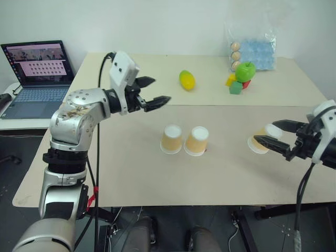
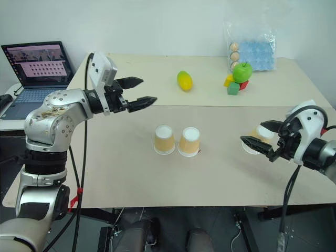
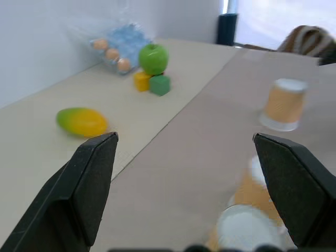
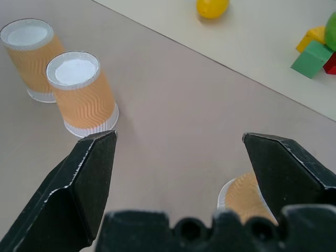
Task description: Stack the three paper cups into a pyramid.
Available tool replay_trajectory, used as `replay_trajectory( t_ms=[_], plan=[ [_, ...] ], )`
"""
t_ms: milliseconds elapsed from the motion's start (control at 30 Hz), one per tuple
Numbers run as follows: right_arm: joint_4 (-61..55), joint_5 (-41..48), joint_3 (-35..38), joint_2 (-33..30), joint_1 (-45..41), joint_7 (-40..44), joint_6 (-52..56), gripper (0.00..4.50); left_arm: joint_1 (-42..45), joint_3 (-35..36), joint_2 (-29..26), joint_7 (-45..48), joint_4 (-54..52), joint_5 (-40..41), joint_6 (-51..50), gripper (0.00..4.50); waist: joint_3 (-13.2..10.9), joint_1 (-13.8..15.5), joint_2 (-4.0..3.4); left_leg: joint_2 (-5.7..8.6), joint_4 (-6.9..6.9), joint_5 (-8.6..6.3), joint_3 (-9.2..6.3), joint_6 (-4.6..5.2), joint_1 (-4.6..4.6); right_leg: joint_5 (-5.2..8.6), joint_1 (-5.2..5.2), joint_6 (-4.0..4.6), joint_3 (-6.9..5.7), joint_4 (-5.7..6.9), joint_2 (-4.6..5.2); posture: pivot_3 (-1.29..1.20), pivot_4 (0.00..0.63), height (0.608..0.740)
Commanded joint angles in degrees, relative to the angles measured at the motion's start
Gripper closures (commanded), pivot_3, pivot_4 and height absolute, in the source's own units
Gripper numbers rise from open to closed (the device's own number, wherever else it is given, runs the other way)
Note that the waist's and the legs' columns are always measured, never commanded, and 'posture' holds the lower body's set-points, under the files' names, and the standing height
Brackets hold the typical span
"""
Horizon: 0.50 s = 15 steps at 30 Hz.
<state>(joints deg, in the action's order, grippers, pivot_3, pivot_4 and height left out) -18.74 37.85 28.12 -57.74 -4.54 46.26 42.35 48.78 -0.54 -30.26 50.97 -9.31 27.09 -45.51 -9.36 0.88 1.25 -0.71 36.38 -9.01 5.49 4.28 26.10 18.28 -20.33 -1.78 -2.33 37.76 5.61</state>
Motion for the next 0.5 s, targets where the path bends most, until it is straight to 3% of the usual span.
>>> replay_trajectory(
  t_ms=[33,500],
  plan=[
    [1.8,-2.4,3.7,-0.3,0.6,0.6,-3.8,0.0,1.1,-1.1,-2.0,3.7,-3.8,3.5,-2.5,0.12,0.0,-0.2,-0.01,0.0,0.0,0.0,0.0,0.0,-0.02,0.0,0.01,0.0,0.01,0.02,0.0,0.0,0.15,0.74],
    [15.0,-9.9,5.7,11.1,2.8,-5.2,-18.4,0.0,3.6,-4.4,-3.3,5.4,-0.7,1.5,0.4,0.12,0.0,-0.2,-0.01,0.02,-0.01,0.01,0.1,-0.02,-0.19,0.01,0.07,-0.03,0.04,0.13,-0.15,0.0,0.15,0.74]
  ],
)
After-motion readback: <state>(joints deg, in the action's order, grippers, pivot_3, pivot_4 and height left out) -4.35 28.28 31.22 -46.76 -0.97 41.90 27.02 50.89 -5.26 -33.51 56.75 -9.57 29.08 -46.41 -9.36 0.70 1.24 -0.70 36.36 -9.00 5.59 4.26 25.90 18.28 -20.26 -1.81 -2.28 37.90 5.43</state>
